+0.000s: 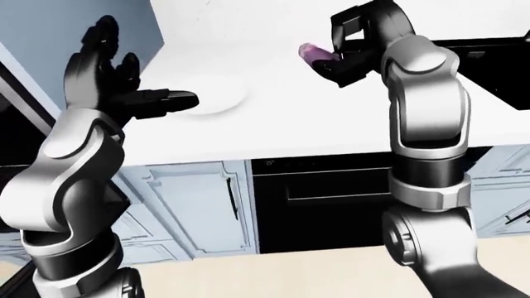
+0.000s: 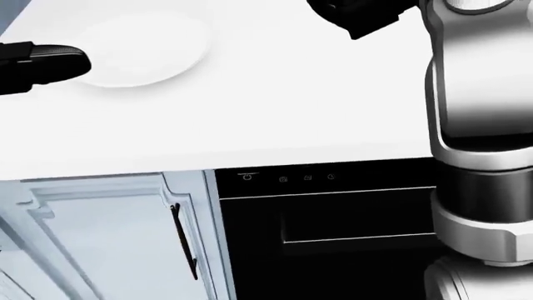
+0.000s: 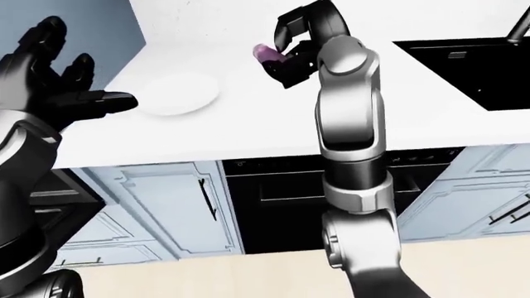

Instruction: Place the eggplant on the top rack of the oven.

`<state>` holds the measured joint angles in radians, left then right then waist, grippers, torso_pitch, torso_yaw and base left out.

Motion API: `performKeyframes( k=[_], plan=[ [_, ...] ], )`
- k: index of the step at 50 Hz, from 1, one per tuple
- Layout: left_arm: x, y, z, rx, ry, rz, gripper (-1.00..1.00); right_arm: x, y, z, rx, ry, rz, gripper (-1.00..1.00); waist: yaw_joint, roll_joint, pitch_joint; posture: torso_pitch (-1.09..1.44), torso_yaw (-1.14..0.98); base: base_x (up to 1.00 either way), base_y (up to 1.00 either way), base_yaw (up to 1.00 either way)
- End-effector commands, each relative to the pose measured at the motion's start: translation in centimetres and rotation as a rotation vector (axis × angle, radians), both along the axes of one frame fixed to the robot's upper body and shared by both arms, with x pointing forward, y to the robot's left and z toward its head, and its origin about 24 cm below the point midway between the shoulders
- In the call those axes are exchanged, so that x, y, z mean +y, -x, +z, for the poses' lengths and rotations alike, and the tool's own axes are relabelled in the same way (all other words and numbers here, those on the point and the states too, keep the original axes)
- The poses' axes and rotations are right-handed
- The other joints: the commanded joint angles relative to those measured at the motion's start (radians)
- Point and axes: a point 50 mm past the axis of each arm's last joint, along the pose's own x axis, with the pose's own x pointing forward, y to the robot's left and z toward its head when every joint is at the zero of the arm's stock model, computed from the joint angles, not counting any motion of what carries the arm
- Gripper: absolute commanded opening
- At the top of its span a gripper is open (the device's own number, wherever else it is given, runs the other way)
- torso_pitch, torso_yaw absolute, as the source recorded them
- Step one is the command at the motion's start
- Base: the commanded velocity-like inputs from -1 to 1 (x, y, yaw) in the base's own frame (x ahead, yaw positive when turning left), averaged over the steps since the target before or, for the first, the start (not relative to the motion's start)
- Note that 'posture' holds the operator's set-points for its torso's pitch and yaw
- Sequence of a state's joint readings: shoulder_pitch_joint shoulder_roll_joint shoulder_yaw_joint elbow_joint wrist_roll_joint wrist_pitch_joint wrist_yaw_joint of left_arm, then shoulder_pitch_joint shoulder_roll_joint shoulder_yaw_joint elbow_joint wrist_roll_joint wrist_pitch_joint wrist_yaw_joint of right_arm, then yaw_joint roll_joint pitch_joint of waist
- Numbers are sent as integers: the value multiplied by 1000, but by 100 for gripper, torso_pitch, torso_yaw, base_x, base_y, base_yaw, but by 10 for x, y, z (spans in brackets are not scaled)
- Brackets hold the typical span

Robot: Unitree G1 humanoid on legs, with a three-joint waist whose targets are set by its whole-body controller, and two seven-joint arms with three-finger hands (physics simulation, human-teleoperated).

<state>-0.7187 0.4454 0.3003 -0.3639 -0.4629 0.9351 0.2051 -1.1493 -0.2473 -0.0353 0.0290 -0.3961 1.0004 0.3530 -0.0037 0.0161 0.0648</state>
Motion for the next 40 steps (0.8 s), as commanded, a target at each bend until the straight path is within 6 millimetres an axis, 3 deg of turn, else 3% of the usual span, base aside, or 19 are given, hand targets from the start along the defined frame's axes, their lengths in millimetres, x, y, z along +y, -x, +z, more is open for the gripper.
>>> performKeyframes(
  k=[1, 5, 6, 9, 13, 15, 18, 19, 20, 21, 23, 29, 36, 38, 39, 40],
  plan=[
    [-3, 6, 18, -96, -13, -13, 100, -3, 9, 22, -113, 6, -17, -100, -5, 10, -31, 0, 0, 0, 0, 0],
    [-2, 6, 17, -96, -12, -12, 100, -3, 9, 23, -112, 11, -18, -100, 3, 3, -34, 0, 0, 0, 0, 0],
    [-2, 6, 17, -97, -12, -12, 100, -3, 9, 23, -112, 13, -19, -100, 5, 11, -58, 0, 0, 0, 0, 12],
    [-2, 6, 17, -96, -12, -11, 100, -3, 9, 22, -108, 14, -22, -100, 14, 22, -59, 0, 0, -2, 0, 42],
    [-2, 6, 17, -96, -12, -11, 100, -3, 9, 21, -107, 14, -24, -100, 13, 38, -78, 0, 0, -14, 0, 90],
    [-2, 6, 17, -96, -11, -12, 100, -3, 9, 21, -107, 13, -24, -100, 9, 34, -76, 0, 0, -24, 0, 100],
    [-3, 6, 18, -96, -11, -12, 100, -3, 9, 23, -108, 15, -24, -100, 1, -2, -61, 0, 0, -23, 0, 100],
    [-3, 6, 19, -96, -10, -12, 100, -3, 9, 23, -108, 16, -24, -100, 0, -31, -61, 0, 0, -23, 0, 100],
    [-3, 6, 19, -96, -10, -11, 100, -3, 9, 23, -108, 17, -24, -100, -2, -80, -73, 0, 0, -23, 0, 100],
    [-3, 6, 19, -96, -10, -12, 100, -3, 8, 24, -108, 18, -24, -100, -5, -35, -66, 0, 0, -23, 0, 100],
    [-3, 6, 18, -96, -10, -12, 100, -2, 8, 24, -108, 19, -23, -100, 6, -52, -68, 0, 0, -23, 0, 100],
    [-3, 6, 18, -95, -11, -12, 100, -2, 8, 23, -107, 21, -22, -100, 15, -14, -55, 0, 0, -23, 0, 100],
    [-3, 6, 18, -96, -11, -11, 100, -1, 7, 19, -103, 21, -20, -100, 19, 60, -46, 0, 0, -23, 0, 100],
    [-3, 6, 18, -96, -10, -11, 100, -1, 7, 18, -101, 21, -21, -100, 22, 94, -45, 0, 0, -23, 0, 100],
    [-3, 6, 18, -96, -11, -11, 100, -1, 7, 18, -100, 21, -20, -100, 29, 134, -54, 0, 0, -24, 0, 100],
    [-3, 6, 18, -96, -11, -10, 100, -1, 7, 18, -100, 21, -20, -100, 24, 133, -58, 0, 0, -23, 0, 100]
  ],
)
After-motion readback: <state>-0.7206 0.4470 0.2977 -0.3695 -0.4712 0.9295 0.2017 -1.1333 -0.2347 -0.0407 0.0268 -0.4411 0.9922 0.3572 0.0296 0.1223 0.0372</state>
